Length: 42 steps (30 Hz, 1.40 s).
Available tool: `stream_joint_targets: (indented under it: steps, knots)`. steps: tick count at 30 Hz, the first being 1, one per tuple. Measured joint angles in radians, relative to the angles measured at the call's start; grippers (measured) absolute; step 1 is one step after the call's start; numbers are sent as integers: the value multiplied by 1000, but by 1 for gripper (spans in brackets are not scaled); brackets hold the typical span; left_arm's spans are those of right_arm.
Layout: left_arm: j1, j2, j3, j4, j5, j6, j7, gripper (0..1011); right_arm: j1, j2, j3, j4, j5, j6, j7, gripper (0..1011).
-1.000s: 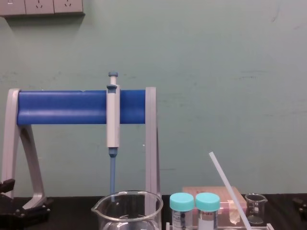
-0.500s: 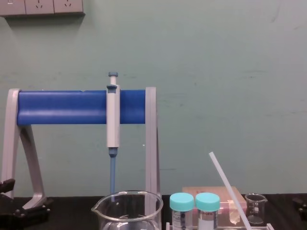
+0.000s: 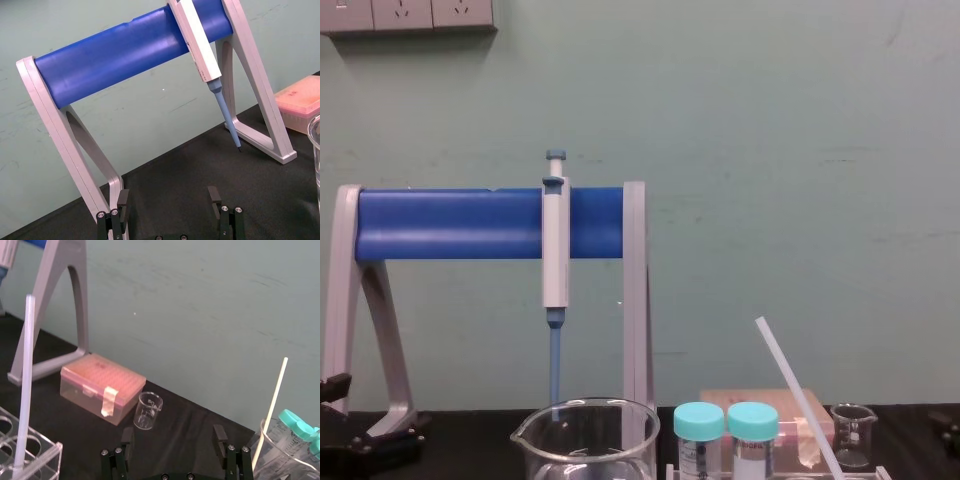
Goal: Pick up the stirring rod with one hand, then place it down.
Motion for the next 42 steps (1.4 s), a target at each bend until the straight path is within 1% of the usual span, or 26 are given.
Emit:
stream_joint_targets:
  steps: [1, 3, 4, 5, 7, 8, 11, 12, 13, 14, 15, 16, 18, 20, 24, 26, 27, 31, 36, 37, 42]
  knots:
    - [0, 0, 0, 0, 0, 0, 0, 1000, -2, -2, 4, -2, 4, 0, 3, 1003]
    - [0, 0, 0, 0, 0, 0, 0, 1000, -11, -18, 33, -10, 46, -2, 22, 1003]
    - [0, 0, 0, 0, 0, 0, 0, 1000, -11, -18, 33, -10, 46, -2, 22, 1003]
    - [0, 0, 0, 0, 0, 0, 0, 1000, -16, -28, 54, -16, 85, -2, 37, 1003]
    - [0, 0, 0, 0, 0, 0, 0, 1000, -22, -41, 79, -22, 137, -1, 58, 1003]
    - [0, 0, 0, 0, 0, 0, 0, 1001, -28, -57, 107, -30, 192, 5, 81, 1003]
    - [0, 0, 0, 0, 0, 0, 0, 1000, -34, -79, 141, -41, 273, 21, 119, 1003]
    - [0, 0, 0, 0, 0, 0, 0, 1001, -35, -94, 161, -49, 322, 37, 145, 1003]
    - [0, 0, 0, 0, 0, 0, 0, 1000, -35, -100, 167, -52, 344, 46, 159, 1003]
    - [0, 0, 0, 0, 0, 0, 0, 1000, -32, -112, 178, -57, 381, 62, 185, 1003]
    - [0, 0, 0, 0, 0, 0, 0, 1000, -32, -112, 178, -57, 381, 62, 185, 1003]
    - [0, 0, 0, 0, 0, 0, 0, 1000, -26, -121, 183, -60, 404, 77, 209, 1003]
    - [0, 0, 0, 0, 0, 0, 0, 1000, -19, -127, 183, -61, 415, 86, 227, 1003]
    - [0, 0, 0, 0, 0, 0, 0, 1000, 2, -134, 174, -61, 422, 108, 267, 1003]
    - [0, 0, 0, 0, 0, 0, 0, 1000, 26, -134, 160, -60, 419, 134, 306, 1003]
    - [0, 0, 0, 0, 0, 0, 0, 1000, 49, -129, 145, -57, 409, 163, 342, 1003]
    - [0, 0, 0, 0, 0, 0, 0, 1000, 49, -129, 145, -57, 409, 163, 342, 1003]
    - [0, 0, 0, 0, 0, 0, 0, 1000, 74, -122, 127, -51, 390, 196, 380, 1003]
    - [0, 0, 0, 0, 0, 0, 0, 1000, 95, -121, 106, -37, 371, 221, 411, 1003]
    - [0, 0, 0, 0, 0, 0, 0, 1000, 95, -121, 106, -37, 371, 221, 411, 1003]
    - [0, 0, 0, 0, 0, 0, 0, 1000, 120, -123, 81, -17, 350, 236, 439, 1003]
